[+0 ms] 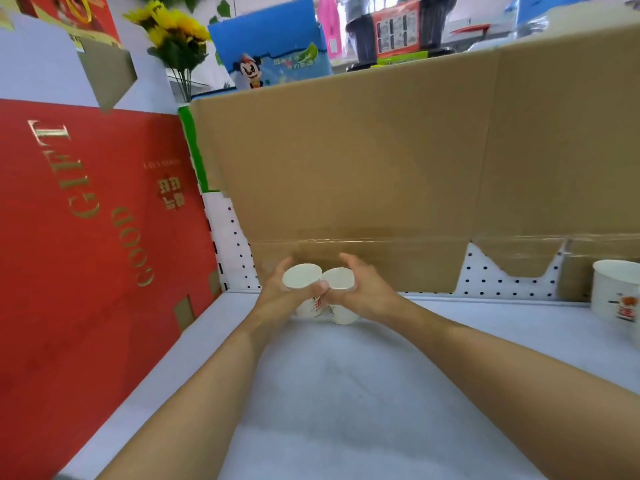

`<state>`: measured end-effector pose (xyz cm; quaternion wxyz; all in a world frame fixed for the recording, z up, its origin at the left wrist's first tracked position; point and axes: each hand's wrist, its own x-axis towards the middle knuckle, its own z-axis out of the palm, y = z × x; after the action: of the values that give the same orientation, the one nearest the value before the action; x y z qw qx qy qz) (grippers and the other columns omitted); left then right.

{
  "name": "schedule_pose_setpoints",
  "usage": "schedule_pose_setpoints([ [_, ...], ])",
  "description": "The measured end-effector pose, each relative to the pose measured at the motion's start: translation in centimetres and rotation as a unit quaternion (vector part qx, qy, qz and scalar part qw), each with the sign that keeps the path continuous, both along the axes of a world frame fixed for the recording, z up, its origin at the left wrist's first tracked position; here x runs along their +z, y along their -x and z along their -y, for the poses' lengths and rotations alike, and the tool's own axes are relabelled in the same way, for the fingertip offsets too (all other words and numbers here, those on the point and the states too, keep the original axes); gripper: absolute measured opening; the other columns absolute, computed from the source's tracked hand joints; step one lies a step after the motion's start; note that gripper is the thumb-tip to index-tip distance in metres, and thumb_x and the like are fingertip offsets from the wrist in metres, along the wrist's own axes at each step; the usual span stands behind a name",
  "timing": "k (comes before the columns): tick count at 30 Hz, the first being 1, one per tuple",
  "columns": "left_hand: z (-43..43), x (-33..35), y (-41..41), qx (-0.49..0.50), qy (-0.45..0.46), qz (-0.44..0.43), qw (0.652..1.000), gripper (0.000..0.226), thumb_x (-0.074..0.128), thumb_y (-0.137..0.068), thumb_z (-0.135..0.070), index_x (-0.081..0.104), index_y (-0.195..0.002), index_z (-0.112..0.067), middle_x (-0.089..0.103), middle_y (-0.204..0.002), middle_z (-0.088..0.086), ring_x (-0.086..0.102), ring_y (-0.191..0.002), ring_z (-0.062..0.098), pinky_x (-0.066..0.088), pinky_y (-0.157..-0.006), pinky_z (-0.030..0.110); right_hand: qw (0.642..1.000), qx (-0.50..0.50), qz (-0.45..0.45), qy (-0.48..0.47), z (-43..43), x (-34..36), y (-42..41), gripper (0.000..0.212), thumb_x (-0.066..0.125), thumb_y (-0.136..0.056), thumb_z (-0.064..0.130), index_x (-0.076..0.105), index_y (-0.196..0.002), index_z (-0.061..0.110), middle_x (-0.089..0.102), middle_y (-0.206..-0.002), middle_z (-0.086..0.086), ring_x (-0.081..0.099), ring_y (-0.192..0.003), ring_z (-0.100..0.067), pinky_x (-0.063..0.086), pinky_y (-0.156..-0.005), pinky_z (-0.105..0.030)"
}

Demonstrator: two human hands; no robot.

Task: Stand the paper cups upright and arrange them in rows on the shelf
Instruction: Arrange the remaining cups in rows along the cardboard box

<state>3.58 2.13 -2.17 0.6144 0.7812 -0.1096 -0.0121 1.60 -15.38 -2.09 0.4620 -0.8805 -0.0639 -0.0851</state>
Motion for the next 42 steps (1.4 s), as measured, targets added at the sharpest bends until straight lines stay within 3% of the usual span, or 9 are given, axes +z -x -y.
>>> schedule_pose_setpoints([
  [6, 0.2, -0.2, 3.4, -0.014, -0.028, -0.014, 0.999, 0.076, 0.085, -0.068, -0.032, 0.051, -0.135, -0.021, 0.063, -0.12, -0.002, 0.064, -0.102, 0.008, 0.053, -0.077, 0.022, 0.997, 0.027, 0.011, 0.075, 1.6, 0.5, 4.4, 0.081, 0.067, -0.083, 0.049, 0.029, -0.148, 0.021, 0.037, -0.14, 0.004, 0.019, -0.14, -0.014, 0.024, -0.1, -0.026],
  [11, 2.3, 0.2, 10.2, -0.011, -0.03, -0.017, 0.999, 0.072, 0.083, -0.066, -0.039, 0.054, -0.13, -0.022, 0.068, -0.113, 0.002, 0.069, -0.095, 0.015, 0.059, -0.067, 0.033, 0.986, 0.058, -0.008, 0.156, 4.5, 2.0, 10.8, 0.078, 0.069, -0.079, 0.045, 0.034, -0.146, 0.025, 0.039, -0.148, 0.0, 0.038, -0.133, -0.014, 0.033, -0.096, -0.022],
  [14, 4.3, 0.4, 15.1, -0.014, -0.029, 0.0, 0.999, 0.063, 0.08, -0.07, -0.041, 0.057, -0.125, -0.023, 0.071, -0.107, 0.002, 0.071, -0.089, 0.013, 0.057, -0.058, 0.029, 0.981, 0.071, 0.015, 0.177, 7.0, 3.1, 15.8, 0.072, 0.071, -0.08, 0.033, 0.04, -0.143, 0.02, 0.043, -0.143, 0.001, 0.042, -0.129, -0.012, 0.033, -0.097, -0.018],
  [17, 6.7, 0.4, 19.5, -0.017, -0.026, 0.024, 0.999, 0.059, 0.078, -0.073, -0.043, 0.059, -0.125, -0.023, 0.07, -0.109, -0.002, 0.07, -0.089, 0.01, 0.055, -0.057, 0.023, 0.979, 0.07, 0.026, 0.189, 9.9, 3.9, 20.7, 0.068, 0.072, -0.08, 0.034, 0.041, -0.14, 0.026, 0.042, -0.131, 0.003, 0.044, -0.12, -0.012, 0.035, -0.096, -0.022],
  [22, 12.6, 0.8, 26.1, -0.037, -0.052, 0.096, 0.993, 0.078, 0.078, -0.059, -0.065, 0.059, -0.125, -0.03, 0.061, -0.12, -0.008, 0.063, -0.103, 0.006, 0.053, -0.081, 0.026, 0.974, 0.048, 0.073, 0.208, 15.8, 4.3, 28.9, 0.068, 0.072, -0.081, 0.034, 0.039, -0.141, 0.03, 0.04, -0.132, 0.011, 0.036, -0.121, -0.002, 0.028, -0.094, -0.016],
  [28, 20.9, 1.5, 32.3, -0.065, -0.086, 0.173, 0.979, 0.062, 0.075, -0.076, -0.047, 0.051, -0.132, -0.034, 0.049, -0.123, -0.015, 0.05, -0.112, 0.003, 0.045, -0.087, 0.019, 0.955, -0.006, 0.104, 0.279, 24.2, 4.9, 37.6, 0.06, 0.071, -0.081, 0.037, 0.043, -0.133, 0.031, 0.043, -0.134, 0.013, 0.033, -0.121, -0.006, 0.032, -0.104, -0.03],
  [31, 24.4, 1.6, 34.2, -0.083, -0.101, 0.197, 0.972, 0.065, 0.074, -0.079, -0.043, 0.049, -0.137, -0.03, 0.047, -0.126, -0.013, 0.047, -0.114, 0.005, 0.041, -0.091, 0.02, 0.954, -0.028, 0.099, 0.28, 28.0, 5.4, 40.6, 0.056, 0.072, -0.08, 0.036, 0.044, -0.129, 0.031, 0.043, -0.133, 0.012, 0.034, -0.122, -0.007, 0.032, -0.106, -0.031],
  [35, 27.6, 1.3, 35.8, -0.104, -0.147, 0.225, 0.958, 0.071, 0.075, -0.079, -0.04, 0.043, -0.142, -0.028, 0.045, -0.13, -0.014, 0.044, -0.115, 0.002, 0.036, -0.094, 0.019, 0.941, -0.034, 0.092, 0.322, 31.1, 4.9, 42.5, 0.051, 0.071, -0.083, 0.035, 0.043, -0.125, 0.031, 0.04, -0.127, 0.016, 0.031, -0.116, 0.0, 0.025, -0.094, -0.016],
  [42, 29.1, 0.4, 36.4, -0.119, -0.187, 0.204, 0.954, 0.085, 0.079, -0.076, -0.034, 0.031, -0.147, -0.028, 0.047, -0.141, -0.007, 0.046, -0.121, 0.009, 0.042, -0.103, 0.03, 0.929, -0.033, 0.058, 0.364, 32.3, 4.1, 42.9, 0.045, 0.068, -0.082, 0.042, 0.044, -0.119, 0.036, 0.044, -0.126, 0.01, 0.04, -0.116, -0.01, 0.037, -0.097, -0.028],
])
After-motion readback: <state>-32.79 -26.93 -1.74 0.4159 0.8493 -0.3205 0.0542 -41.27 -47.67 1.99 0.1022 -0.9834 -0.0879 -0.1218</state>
